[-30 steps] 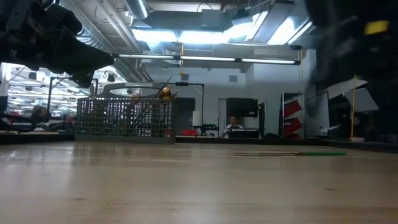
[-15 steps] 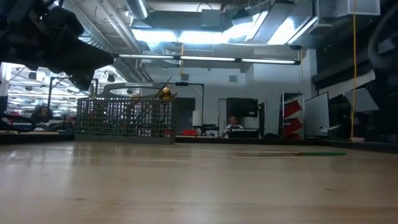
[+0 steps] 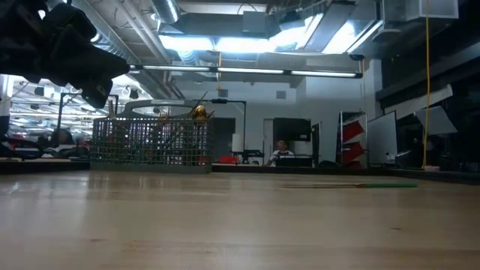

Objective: Sort silverware
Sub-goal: Put the green spoon into the gray silverware basket

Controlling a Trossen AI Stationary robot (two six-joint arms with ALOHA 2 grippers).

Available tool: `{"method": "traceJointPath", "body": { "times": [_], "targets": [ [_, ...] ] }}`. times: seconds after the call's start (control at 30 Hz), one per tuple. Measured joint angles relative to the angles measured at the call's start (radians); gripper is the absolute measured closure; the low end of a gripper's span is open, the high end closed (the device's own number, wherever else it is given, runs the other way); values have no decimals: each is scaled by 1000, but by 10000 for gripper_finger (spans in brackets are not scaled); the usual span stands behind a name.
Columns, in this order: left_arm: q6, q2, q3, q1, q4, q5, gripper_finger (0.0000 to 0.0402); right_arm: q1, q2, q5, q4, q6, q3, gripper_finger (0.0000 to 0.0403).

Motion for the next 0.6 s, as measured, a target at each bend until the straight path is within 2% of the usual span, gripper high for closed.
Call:
{"method": "traceJointPath", "body": {
  "times": [0.1, 0.2, 0.27, 0.5, 0.6],
  "targets": [
    [2, 0, 0, -7, -1, 0, 369, 39, 26, 11, -19, 131, 1, 299],
    [1, 0, 0, -7, 1, 0, 369, 71, 58, -20, -60, 303, 1, 299],
    [1, 0, 0, -7, 0, 0, 369, 86, 77, -45, -96, 362, 1, 299],
    [-2, 0, 0, -7, 7, 0, 369, 82, 116, -12, -167, 386, 0, 299],
    [-1, 0, 0, -7, 5, 0, 369, 82, 128, -33, -168, 388, 0, 299]
  ]
}}
